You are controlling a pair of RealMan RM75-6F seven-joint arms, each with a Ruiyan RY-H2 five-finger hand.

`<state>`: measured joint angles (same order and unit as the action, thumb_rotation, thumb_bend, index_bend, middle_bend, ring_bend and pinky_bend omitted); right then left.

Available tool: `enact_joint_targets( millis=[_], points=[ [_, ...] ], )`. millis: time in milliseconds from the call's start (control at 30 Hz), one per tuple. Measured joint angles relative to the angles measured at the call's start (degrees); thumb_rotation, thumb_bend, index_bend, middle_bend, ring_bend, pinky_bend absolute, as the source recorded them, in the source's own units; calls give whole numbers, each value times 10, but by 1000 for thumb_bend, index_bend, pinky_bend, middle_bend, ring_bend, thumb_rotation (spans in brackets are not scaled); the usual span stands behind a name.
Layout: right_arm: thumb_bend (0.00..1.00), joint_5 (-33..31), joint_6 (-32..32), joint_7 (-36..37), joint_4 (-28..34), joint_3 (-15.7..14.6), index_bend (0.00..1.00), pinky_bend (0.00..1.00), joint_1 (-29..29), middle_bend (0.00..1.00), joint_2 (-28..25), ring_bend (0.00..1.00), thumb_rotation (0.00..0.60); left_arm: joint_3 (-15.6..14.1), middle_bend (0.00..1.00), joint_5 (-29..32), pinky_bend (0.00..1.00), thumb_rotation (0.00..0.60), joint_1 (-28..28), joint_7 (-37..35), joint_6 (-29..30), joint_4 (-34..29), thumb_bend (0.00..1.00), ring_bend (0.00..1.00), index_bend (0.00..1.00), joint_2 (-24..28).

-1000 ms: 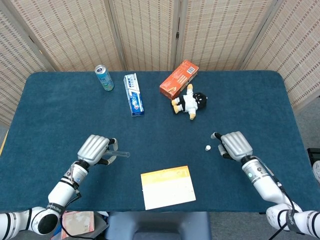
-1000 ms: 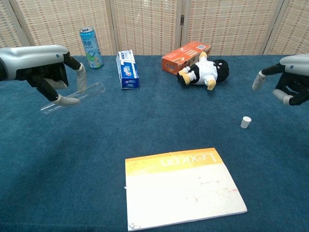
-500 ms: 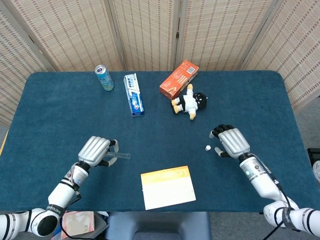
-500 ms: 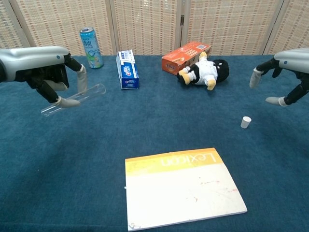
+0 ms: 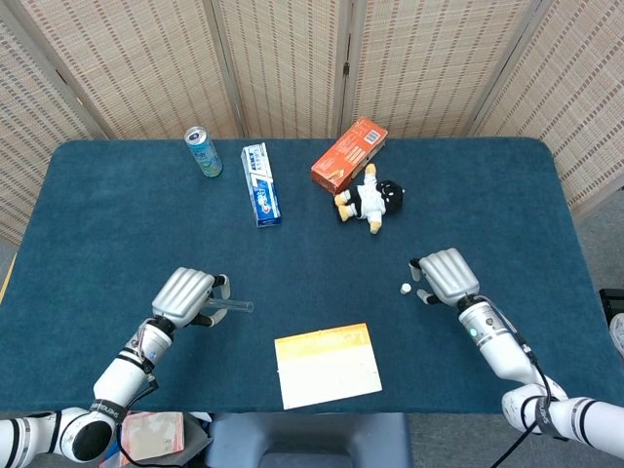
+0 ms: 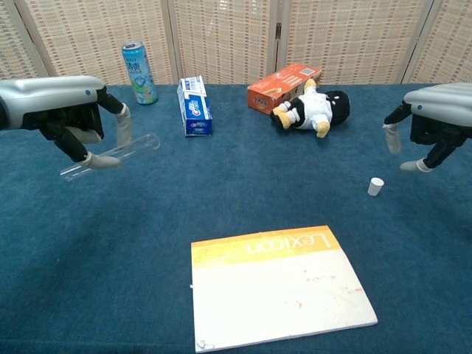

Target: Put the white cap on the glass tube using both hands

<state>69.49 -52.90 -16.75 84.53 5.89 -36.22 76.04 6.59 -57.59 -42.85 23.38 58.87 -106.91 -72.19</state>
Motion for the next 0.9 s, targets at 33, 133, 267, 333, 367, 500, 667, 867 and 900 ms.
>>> enact_joint_targets(
  millis=[33,133,267,333,367,500,667,867,900],
  points=[
    [199,-2,1,-2,-3,0,529,1000,-1,1000,3,1000,600,0,1000,0,1000,600,0,0,0,0,398,1000,573,-1],
    [192,-7,5,-7,-14,0,529,1000,-4,1000,13,1000,600,-1,1000,1,1000,600,-1,1,-2,1,399,1000,573,-2],
    [189,-12,14,-11,-32,0,529,1000,-9,1000,29,1000,600,-1,1000,3,1000,600,-1,1,-4,3,398,1000,573,-4],
    [189,-16,20,-13,-44,0,529,1000,-13,1000,38,1000,600,-2,1000,4,1000,600,-1,2,-6,5,398,1000,573,-5],
    [189,-19,25,-14,-52,0,529,1000,-15,1000,44,1000,600,-3,1000,5,1000,600,-2,2,-7,5,398,1000,573,-5],
    [189,-25,38,-17,-71,-2,520,1000,-21,1000,60,1000,600,-4,1000,7,1000,600,-2,0,-11,9,398,1000,573,-6],
    [191,-27,45,-14,-83,-4,453,1000,-26,1000,70,1000,600,-4,1000,7,1000,600,-2,-2,-13,13,398,1000,572,-7],
    [212,-20,43,-1,-84,-3,383,1000,-25,1000,72,1000,600,-6,1000,6,1000,600,-2,-4,-16,14,398,1000,572,-7],
    [218,-19,42,-1,-85,-4,383,1000,-25,1000,73,1000,600,-6,1000,6,1000,600,-2,-4,-16,14,398,1000,572,-7]
  ],
)
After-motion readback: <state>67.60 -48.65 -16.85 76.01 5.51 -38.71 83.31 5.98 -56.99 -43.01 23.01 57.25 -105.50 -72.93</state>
